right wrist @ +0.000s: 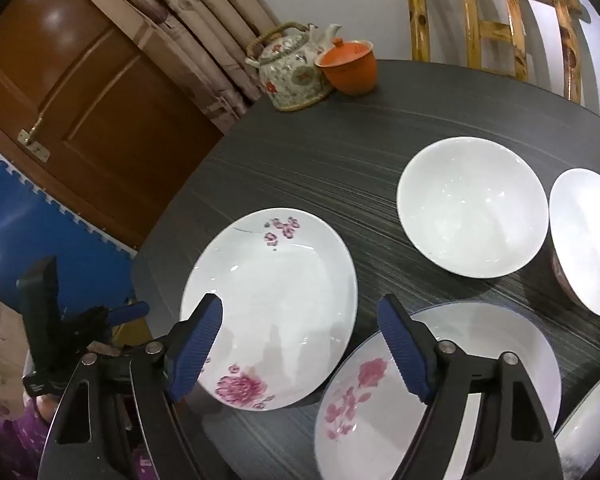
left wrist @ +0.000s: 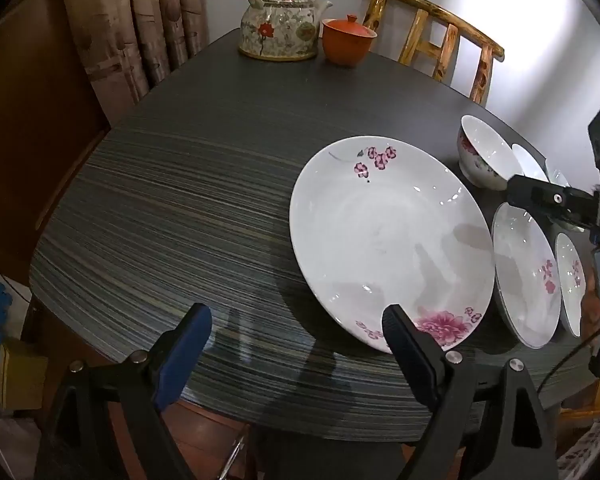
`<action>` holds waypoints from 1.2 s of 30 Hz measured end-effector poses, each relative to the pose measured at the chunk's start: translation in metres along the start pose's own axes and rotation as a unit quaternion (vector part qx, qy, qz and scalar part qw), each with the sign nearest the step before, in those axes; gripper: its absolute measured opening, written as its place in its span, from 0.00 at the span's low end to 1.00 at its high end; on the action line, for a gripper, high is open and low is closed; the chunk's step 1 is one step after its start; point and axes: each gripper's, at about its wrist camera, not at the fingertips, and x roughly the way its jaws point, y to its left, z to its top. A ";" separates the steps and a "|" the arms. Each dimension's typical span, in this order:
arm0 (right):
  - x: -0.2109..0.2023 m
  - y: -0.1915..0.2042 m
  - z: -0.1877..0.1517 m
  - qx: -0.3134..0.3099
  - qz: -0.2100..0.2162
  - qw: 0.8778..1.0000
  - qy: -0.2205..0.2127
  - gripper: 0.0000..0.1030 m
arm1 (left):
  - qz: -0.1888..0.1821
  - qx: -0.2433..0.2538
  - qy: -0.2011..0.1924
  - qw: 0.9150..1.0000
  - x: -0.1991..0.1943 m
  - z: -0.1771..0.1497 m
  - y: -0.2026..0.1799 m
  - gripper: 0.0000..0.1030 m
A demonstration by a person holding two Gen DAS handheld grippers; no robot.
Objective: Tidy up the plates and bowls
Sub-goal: 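Move both tools toward the upright white plates with pink blossoms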
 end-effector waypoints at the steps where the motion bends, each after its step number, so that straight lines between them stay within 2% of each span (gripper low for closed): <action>1: 0.003 -0.003 0.000 0.004 0.001 1.000 0.002 0.76 | 0.001 0.000 0.000 1.000 0.001 0.000 0.000 0.87; 23: 0.032 -0.016 0.008 0.008 0.005 1.000 0.026 0.76 | 0.003 0.008 0.011 1.000 0.015 0.000 0.001 0.87; 33: 0.035 -0.018 0.010 0.007 0.005 1.000 0.030 0.76 | 0.018 0.014 0.012 1.000 0.018 0.000 0.001 0.87; 36: 0.039 -0.019 0.011 0.007 0.010 0.999 0.037 0.69 | 0.009 0.012 0.005 1.000 0.021 -0.001 0.001 0.86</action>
